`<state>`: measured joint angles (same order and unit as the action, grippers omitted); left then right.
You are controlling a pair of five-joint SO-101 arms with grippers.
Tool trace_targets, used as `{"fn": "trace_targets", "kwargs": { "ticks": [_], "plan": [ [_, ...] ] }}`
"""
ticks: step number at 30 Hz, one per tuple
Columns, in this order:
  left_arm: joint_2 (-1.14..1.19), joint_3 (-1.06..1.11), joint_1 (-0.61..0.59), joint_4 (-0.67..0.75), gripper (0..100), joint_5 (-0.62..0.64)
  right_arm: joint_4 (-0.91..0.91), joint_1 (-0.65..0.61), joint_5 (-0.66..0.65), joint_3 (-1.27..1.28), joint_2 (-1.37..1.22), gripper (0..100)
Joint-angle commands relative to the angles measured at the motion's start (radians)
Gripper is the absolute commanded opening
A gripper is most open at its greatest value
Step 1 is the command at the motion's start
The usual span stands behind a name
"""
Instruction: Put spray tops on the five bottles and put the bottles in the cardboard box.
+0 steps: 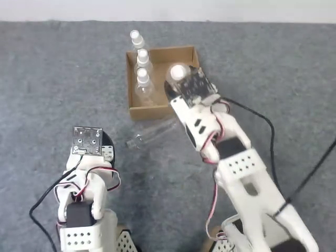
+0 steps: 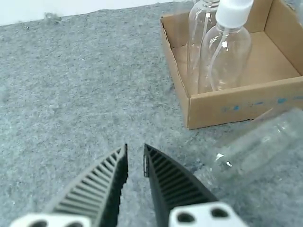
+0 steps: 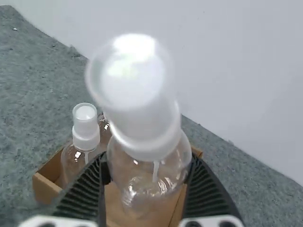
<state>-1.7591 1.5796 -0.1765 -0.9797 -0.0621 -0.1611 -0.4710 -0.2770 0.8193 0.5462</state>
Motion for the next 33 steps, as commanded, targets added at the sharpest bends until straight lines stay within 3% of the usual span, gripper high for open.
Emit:
{"fn": "trace_targets", "kwargs": {
  "ticks": [1,18,26,33],
  "plan": [
    [-0.018,-0.010,-0.006,0.031,5,-0.006,0.027,0.022,-0.003,-0.152,-0.065,0.6],
    [-0.018,-0.010,-0.006,0.031,5,-0.006,0.028,0.077,-0.003,-0.605,-0.621,0.6],
    [-0.018,-0.008,-0.006,0.031,5,-0.006,0.028,0.107,0.170,-0.795,-0.817,0.6],
    [-0.018,-0.008,-0.006,0.031,5,-0.006,0.028,0.120,0.175,-0.918,-0.974,0.6]
  ]
}}
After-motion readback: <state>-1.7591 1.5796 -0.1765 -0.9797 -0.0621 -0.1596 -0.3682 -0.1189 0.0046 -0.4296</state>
